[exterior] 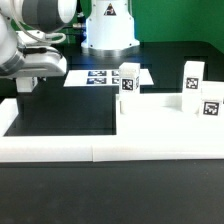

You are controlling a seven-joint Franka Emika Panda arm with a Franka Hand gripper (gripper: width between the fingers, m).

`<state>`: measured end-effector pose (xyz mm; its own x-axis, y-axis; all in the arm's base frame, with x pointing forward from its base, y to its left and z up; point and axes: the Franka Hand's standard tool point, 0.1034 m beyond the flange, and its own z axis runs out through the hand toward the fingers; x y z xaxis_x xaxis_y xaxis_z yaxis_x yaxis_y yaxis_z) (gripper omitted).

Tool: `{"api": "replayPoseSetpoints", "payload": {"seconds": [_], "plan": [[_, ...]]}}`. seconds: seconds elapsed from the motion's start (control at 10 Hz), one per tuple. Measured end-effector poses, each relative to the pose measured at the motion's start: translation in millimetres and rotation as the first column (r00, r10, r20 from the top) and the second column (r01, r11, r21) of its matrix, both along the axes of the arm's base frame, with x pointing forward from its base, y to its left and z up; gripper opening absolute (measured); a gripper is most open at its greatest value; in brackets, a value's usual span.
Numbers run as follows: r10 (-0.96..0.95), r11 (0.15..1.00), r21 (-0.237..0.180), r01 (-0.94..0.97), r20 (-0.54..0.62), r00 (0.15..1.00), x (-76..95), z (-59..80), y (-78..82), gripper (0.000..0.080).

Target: Assemble square table

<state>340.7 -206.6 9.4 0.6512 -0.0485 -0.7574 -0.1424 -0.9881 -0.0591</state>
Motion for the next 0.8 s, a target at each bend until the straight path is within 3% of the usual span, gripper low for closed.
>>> {"api": "replayPoseSetpoints", "payload": {"seconds": [0.1, 0.2, 0.8], "plan": [[0.0, 1.0, 0.0, 0.0, 0.0, 1.0, 0.0, 0.0, 0.0, 0.0432], [0.0, 1.0, 0.0, 0.0, 0.0, 1.0, 0.0, 0.0, 0.0, 0.0284], [0.0, 1.0, 0.0, 0.0, 0.0, 1.0, -0.1, 0.0, 0.0, 0.0284]]}}
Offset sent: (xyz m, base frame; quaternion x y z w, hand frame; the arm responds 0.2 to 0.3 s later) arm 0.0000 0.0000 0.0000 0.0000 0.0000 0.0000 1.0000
